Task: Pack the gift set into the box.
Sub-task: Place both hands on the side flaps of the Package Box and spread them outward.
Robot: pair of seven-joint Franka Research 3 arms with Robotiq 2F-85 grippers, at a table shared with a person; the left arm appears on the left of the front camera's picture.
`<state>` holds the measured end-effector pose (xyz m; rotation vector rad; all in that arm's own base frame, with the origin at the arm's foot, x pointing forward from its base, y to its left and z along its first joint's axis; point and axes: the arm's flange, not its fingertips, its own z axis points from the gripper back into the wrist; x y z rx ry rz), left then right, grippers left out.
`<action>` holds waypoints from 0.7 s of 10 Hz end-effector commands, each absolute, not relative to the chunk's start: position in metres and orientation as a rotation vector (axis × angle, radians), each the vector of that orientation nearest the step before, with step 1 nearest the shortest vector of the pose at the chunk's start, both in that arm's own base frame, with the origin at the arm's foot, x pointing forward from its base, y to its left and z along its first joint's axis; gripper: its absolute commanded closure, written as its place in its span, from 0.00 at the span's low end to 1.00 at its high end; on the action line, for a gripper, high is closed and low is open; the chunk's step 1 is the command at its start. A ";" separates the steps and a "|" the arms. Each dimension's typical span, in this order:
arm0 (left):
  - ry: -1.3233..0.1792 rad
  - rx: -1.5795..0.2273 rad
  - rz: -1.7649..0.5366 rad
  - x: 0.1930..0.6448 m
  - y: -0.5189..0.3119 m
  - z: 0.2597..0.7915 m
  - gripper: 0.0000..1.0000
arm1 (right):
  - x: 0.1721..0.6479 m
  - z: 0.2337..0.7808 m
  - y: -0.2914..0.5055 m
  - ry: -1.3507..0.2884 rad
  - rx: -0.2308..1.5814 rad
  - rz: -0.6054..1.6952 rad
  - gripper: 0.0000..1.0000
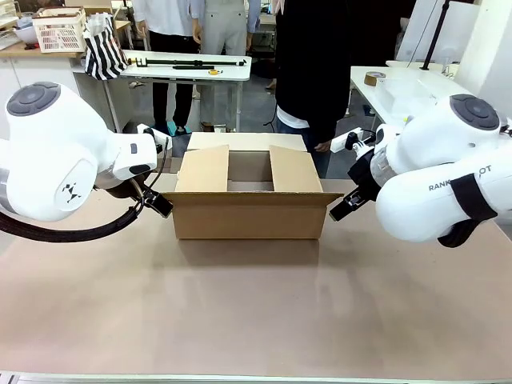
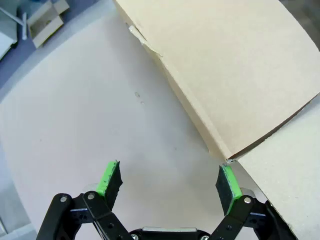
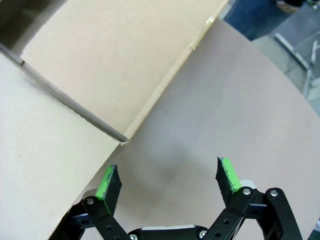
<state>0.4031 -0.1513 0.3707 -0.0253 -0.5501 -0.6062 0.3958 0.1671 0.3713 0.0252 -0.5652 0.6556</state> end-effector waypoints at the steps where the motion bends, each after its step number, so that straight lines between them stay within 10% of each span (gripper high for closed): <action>1: -0.550 -0.025 -0.606 0.403 -0.151 0.371 0.00 | 0.396 0.372 0.167 -0.566 0.026 0.655 0.00; 5: -0.369 -0.091 -0.810 0.300 -0.110 0.463 0.00 | 0.321 0.485 0.118 -0.521 0.102 0.564 0.00; 7: -0.887 -0.175 -0.746 0.263 -0.097 0.520 0.00 | 0.285 0.534 0.111 -0.925 0.166 0.293 0.00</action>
